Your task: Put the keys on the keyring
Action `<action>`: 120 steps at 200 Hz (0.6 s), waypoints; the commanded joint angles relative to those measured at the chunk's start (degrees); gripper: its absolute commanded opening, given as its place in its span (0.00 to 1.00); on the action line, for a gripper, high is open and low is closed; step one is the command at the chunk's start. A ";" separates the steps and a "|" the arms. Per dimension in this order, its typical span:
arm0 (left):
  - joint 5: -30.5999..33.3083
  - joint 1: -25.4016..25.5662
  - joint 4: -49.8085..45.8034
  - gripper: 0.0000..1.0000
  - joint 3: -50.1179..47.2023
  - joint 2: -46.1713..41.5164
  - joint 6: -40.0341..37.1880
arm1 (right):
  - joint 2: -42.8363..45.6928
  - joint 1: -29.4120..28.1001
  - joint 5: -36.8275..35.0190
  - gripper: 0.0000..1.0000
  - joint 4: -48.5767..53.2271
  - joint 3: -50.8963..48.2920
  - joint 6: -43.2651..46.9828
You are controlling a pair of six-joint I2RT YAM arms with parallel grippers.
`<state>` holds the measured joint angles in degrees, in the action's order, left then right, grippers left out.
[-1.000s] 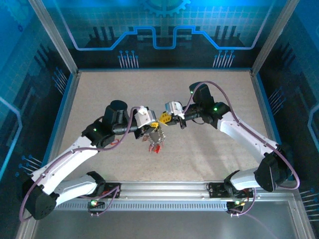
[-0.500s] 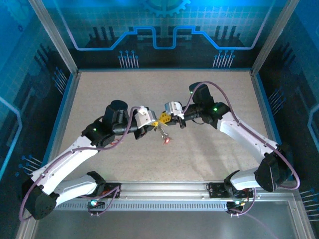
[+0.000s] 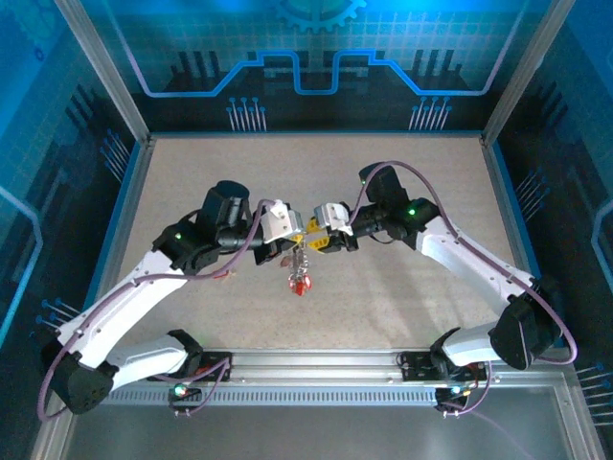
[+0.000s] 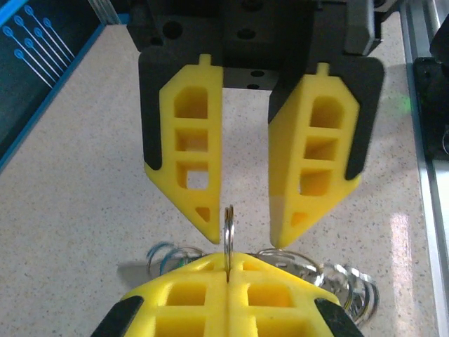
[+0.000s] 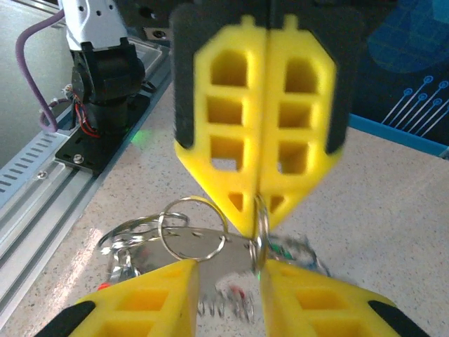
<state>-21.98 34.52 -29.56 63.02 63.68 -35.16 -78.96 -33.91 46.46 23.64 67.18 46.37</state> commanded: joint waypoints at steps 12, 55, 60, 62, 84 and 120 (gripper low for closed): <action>-3.14 1.22 -2.69 0.00 3.96 1.47 -1.62 | 1.70 -0.84 -0.97 0.29 1.50 0.95 1.03; -2.97 2.23 -5.58 0.00 6.77 3.96 -2.93 | 2.15 -0.87 -3.04 0.20 2.21 1.15 1.24; -2.84 2.37 -6.10 0.00 7.19 4.24 -3.14 | 1.86 -0.87 -3.12 0.17 2.57 1.41 1.27; -2.77 2.39 -6.29 0.00 7.31 4.34 -3.27 | 1.81 -0.84 -3.17 0.16 2.71 1.52 1.29; -2.76 2.56 -7.94 0.00 8.92 4.91 -3.60 | 0.86 -0.98 -3.34 0.03 4.35 2.24 2.04; -2.18 2.54 -5.68 0.23 8.05 2.80 -1.94 | 1.18 -0.33 -0.86 0.00 0.26 0.33 0.24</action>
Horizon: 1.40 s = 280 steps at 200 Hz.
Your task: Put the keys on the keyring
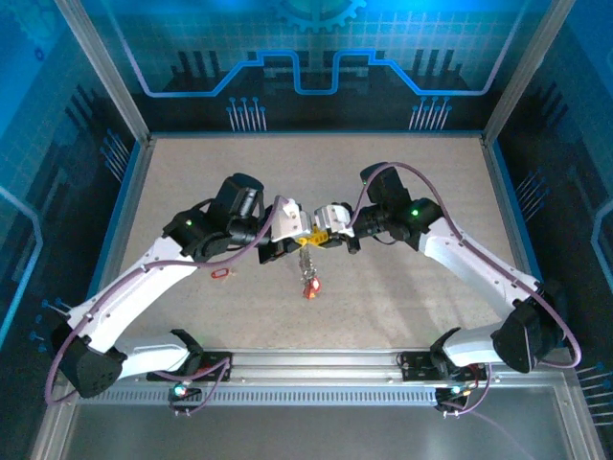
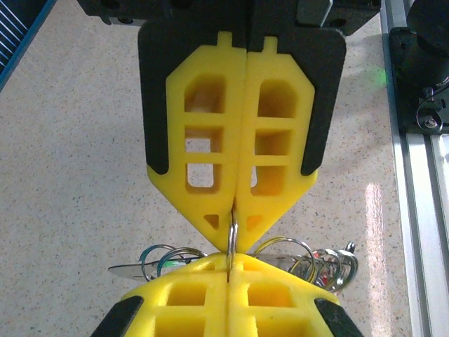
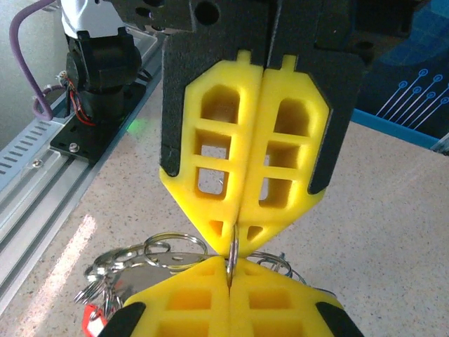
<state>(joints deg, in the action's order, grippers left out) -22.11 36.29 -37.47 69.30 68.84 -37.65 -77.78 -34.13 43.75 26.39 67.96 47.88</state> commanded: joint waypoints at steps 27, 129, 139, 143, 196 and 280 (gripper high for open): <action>-3.10 0.75 5.35 0.19 -2.69 -7.07 2.83 | 3.58 1.42 8.78 0.00 -21.91 -7.42 -14.16; 0.07 0.72 11.90 0.28 -7.03 -11.00 5.30 | 6.42 1.35 10.14 0.00 -50.55 -15.64 -32.84; 0.63 0.77 12.73 0.28 -6.90 -10.45 5.30 | 6.28 1.26 10.33 0.00 -50.31 -15.58 -32.41; 0.77 0.75 13.00 0.28 -6.85 -10.39 5.23 | 6.28 1.24 10.34 0.00 -50.15 -15.58 -32.26; 0.41 0.74 14.71 0.12 -6.20 -10.81 4.44 | 6.60 0.65 9.88 0.00 -44.35 -14.50 -27.75; -0.12 0.76 14.62 0.14 -6.33 -10.67 4.12 | 6.33 -0.49 9.52 0.00 -38.05 -12.32 -23.54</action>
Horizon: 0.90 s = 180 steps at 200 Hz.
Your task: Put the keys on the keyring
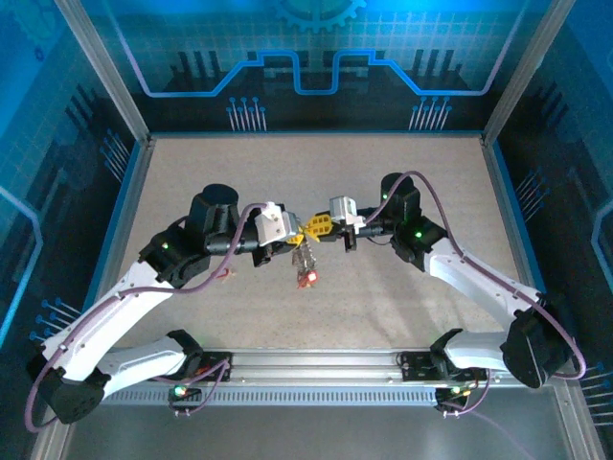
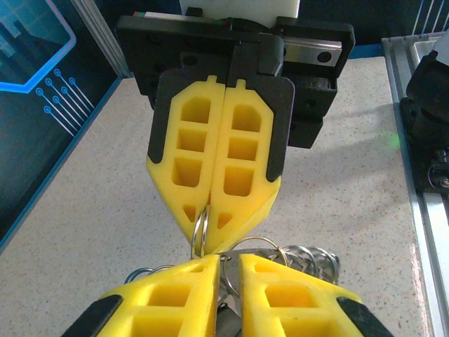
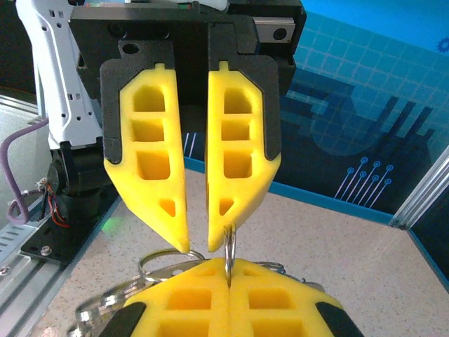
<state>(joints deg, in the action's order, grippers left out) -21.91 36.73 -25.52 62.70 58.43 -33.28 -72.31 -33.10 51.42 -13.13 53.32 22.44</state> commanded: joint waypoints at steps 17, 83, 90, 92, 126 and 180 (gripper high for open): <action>-0.23 0.35 1.98 0.12 0.77 0.31 -0.52 | 0.86 -1.78 1.85 0.00 1.67 2.53 2.06; 3.19 0.36 4.45 0.28 -0.16 -0.46 -0.49 | 1.12 -2.58 1.53 0.00 6.40 3.48 6.12; 3.65 0.36 4.82 0.30 -0.40 -0.72 -0.55 | 1.06 -2.58 1.40 0.00 6.45 3.45 6.21; 3.77 0.36 4.85 0.30 -0.45 -0.81 -0.60 | 1.06 -2.58 1.36 0.00 6.45 3.45 6.26; 5.04 0.36 3.91 0.27 -2.41 -2.89 -2.65 | 1.10 -2.58 1.07 0.00 6.43 3.37 6.32; 5.92 0.40 4.46 0.29 -5.08 -5.44 -3.47 | 0.68 -2.58 0.80 0.00 7.63 4.18 6.65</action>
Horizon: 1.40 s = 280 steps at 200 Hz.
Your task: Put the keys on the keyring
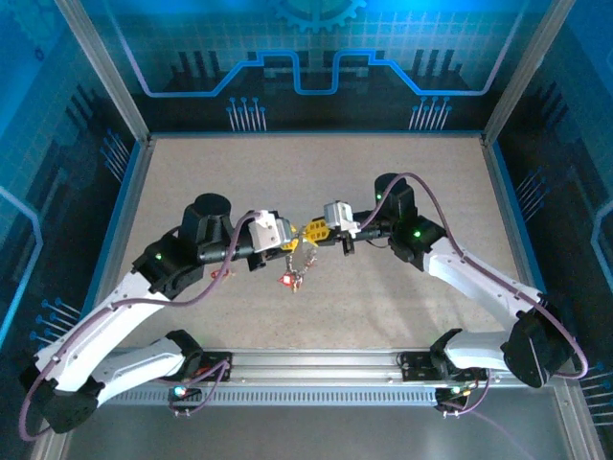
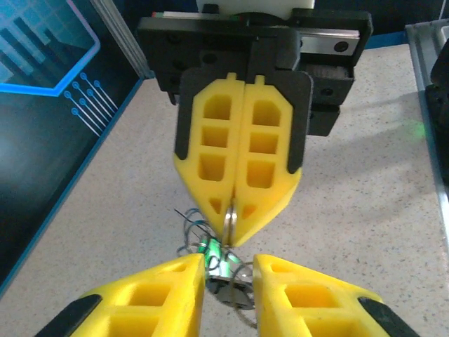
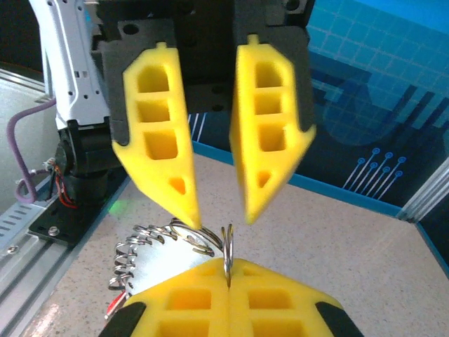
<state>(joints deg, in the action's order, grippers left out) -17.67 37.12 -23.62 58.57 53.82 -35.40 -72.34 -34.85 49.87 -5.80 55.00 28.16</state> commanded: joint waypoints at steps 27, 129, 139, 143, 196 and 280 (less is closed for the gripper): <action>1.12 -0.04 4.29 0.30 -1.44 -0.08 -0.93 | 0.71 -1.17 2.64 0.00 0.38 3.01 1.11; -4.28 -0.04 2.01 0.27 1.26 3.48 -0.58 | 0.54 -2.33 0.40 0.00 2.55 4.03 3.44; -4.64 -0.04 2.10 0.29 1.28 3.57 -0.55 | 0.53 -2.28 0.23 0.00 2.47 3.90 3.42; -4.74 -0.05 2.20 0.30 1.24 3.57 -0.47 | 0.56 -2.32 0.14 0.00 2.40 3.87 3.41; -4.24 -0.05 0.47 0.32 1.51 3.58 -1.01 | 0.53 -2.32 -0.45 0.00 2.36 3.73 3.79; -0.31 -0.06 -5.28 0.02 5.75 6.81 -2.48 | 0.76 -2.48 -0.38 0.00 3.14 4.24 4.13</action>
<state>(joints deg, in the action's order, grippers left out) -19.75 36.97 -26.74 61.84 59.02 -36.62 -72.42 -35.94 46.04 -0.84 56.40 31.40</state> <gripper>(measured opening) 0.060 0.048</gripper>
